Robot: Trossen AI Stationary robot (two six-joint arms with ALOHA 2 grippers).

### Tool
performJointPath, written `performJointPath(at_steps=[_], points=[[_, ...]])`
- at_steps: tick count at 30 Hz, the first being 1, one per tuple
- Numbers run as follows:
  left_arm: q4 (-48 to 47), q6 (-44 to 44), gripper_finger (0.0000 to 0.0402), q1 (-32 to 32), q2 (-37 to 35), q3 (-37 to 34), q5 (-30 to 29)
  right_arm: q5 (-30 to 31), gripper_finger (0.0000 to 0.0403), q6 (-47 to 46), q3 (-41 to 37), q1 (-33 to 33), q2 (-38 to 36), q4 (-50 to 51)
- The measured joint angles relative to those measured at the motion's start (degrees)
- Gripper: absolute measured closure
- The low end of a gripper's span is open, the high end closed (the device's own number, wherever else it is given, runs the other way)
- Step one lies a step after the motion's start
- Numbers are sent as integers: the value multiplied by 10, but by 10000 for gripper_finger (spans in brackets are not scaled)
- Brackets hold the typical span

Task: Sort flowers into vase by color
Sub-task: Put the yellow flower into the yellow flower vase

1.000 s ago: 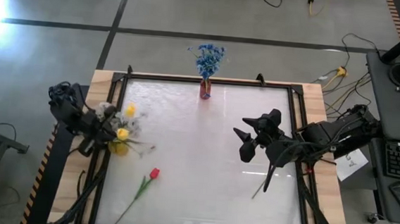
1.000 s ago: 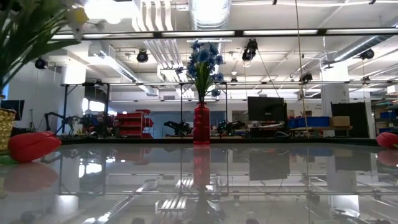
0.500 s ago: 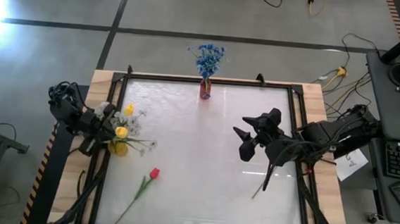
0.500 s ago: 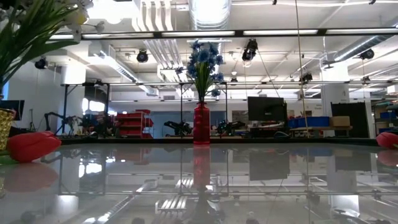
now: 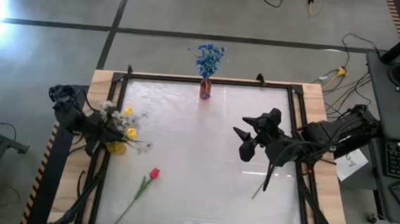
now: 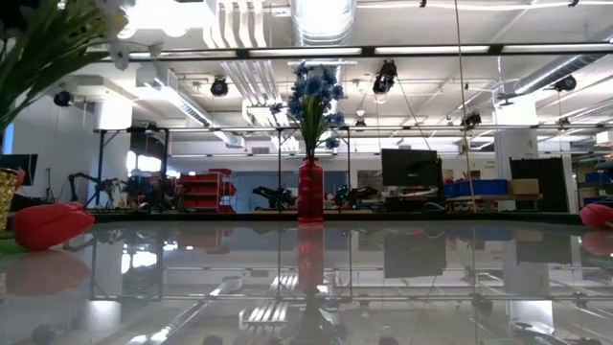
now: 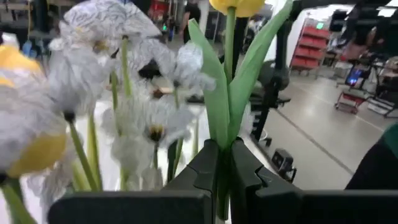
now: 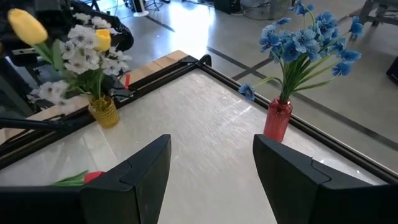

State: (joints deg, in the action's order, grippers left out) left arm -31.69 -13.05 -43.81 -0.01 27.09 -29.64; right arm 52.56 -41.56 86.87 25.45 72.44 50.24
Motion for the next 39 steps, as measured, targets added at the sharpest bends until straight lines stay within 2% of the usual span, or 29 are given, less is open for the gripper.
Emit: performJointPath(at_steps=[5,10,14,19,25,30,36,39], points=[[-46,-66,402,1,0,23,-49,0,184,1,0,0,0,0],[-101,-136,402,0,1,50,-37,0,184,7,0,0,0,0],[-184,-190,402,0,6,80,4,0,184,16,0,0,0,0],[-229,-158,402,0,15,116,79,0,184,18,0,0,0,4],[-339,-169,402,0,21,171,109,0,184,18,0,0,0,4],[-396,-236,402,0,21,202,135,0,184,18,0,0,0,4],[-397,-349,401,0,21,214,196,13,184,18,0,-4,0,5],[-397,-396,388,0,21,212,216,15,184,22,0,-11,0,4]])
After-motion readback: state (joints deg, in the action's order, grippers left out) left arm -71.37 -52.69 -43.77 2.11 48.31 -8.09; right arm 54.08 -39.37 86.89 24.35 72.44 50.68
